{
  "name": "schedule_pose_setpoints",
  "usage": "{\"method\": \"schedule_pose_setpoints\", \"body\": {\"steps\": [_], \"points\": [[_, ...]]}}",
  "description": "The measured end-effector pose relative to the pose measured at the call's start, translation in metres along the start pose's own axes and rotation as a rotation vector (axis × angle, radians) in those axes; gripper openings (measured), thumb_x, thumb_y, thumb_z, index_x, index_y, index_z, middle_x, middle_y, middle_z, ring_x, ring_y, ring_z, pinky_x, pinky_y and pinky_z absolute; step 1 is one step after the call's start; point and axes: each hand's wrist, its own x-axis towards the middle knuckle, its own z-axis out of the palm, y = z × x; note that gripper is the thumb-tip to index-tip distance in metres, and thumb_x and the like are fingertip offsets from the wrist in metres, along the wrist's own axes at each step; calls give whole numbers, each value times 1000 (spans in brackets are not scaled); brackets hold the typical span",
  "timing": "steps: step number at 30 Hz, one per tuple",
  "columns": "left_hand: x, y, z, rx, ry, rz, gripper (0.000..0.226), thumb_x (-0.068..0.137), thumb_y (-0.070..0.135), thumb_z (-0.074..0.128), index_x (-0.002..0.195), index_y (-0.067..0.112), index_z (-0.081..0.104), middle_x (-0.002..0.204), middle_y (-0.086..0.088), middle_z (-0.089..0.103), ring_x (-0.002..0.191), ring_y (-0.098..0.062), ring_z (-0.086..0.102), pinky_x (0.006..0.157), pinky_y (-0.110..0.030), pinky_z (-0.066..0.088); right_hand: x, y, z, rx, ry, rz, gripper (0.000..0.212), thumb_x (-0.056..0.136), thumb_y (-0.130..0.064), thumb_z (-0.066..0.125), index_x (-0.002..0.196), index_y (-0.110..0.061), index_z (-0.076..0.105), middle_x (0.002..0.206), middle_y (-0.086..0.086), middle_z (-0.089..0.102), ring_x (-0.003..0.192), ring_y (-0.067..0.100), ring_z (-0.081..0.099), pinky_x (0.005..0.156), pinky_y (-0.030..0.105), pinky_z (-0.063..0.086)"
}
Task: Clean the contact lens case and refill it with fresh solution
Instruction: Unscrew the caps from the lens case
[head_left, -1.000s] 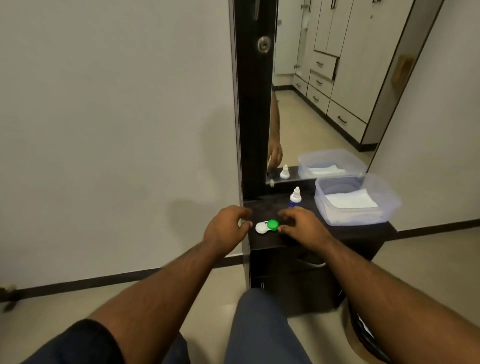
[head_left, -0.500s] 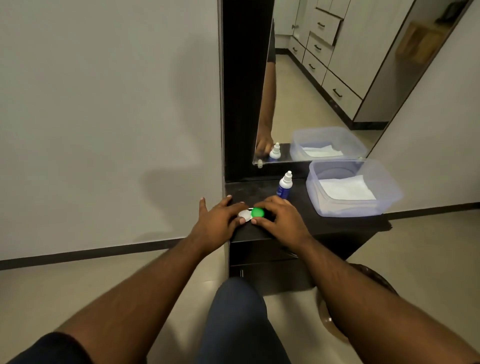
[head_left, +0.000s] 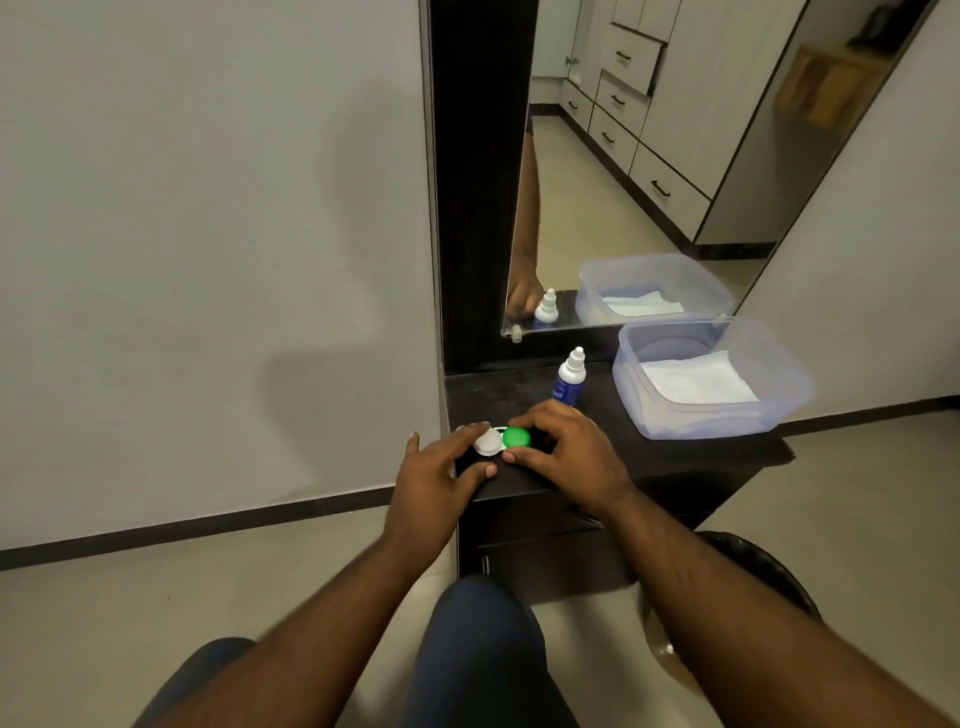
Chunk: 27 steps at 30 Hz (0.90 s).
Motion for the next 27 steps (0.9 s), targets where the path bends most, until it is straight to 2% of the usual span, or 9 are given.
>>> {"method": "schedule_pose_setpoints", "body": {"steps": [2,4,7,10,13,15,18,22,27], "points": [[-3,-1,1,-3,84,-11,44,86,23,68,129,23,58,128,3,63,119,-13,56,117,-40,20,0,-1,-1,11,2,-7,39,76,-44,73,110,-27,67,105,-13,61,97,4,53,85,26,48],[0,-3,1,-20,62,1,51,86,22,68,134,26,52,134,4,58,126,-14,50,116,-46,25,0,-1,-1,13,5,-15,39,76,-44,73,110,-28,67,105,-15,60,98,3,53,86,26,47],[10,-3,-2,3,-113,-26,57,91,25,61,140,42,37,146,7,45,142,-16,29,118,-53,6,-1,0,-1,17,0,-15,40,75,-46,73,112,-30,67,106,-16,59,101,4,53,88,29,47],[17,-3,-5,108,-65,11,43,88,32,63,130,39,53,134,9,58,134,-12,39,116,-52,-2,0,0,-2,19,-12,-6,41,76,-44,73,114,-29,67,107,-16,58,102,6,53,90,31,47],[25,-2,-6,83,-18,34,31,85,39,65,115,33,67,118,11,67,119,-10,51,116,-53,7,0,-1,-2,33,-18,3,40,76,-42,74,114,-29,67,107,-15,58,101,6,54,89,32,48],[32,-2,-7,-16,34,16,26,86,46,62,107,32,72,110,13,70,109,-7,58,112,-55,23,1,-1,-1,56,-10,9,40,75,-42,75,112,-30,68,104,-16,58,99,5,55,88,31,49],[44,2,-7,-150,168,-86,29,89,45,57,100,25,75,95,7,74,91,-10,66,91,-50,49,0,-2,-2,77,8,29,40,73,-41,77,111,-31,69,100,-16,57,94,4,56,84,28,49],[66,7,-6,-34,83,-231,29,87,43,60,94,20,76,90,1,74,84,-19,65,84,-49,51,1,-4,-5,105,4,63,42,71,-38,79,111,-30,69,96,-15,58,88,5,55,79,24,47],[72,3,2,-93,66,-305,25,83,42,66,87,20,77,83,2,73,83,-20,66,81,-48,53,1,-2,-4,145,-10,90,43,69,-35,82,110,-27,70,98,-12,62,88,7,57,82,31,52]]}}
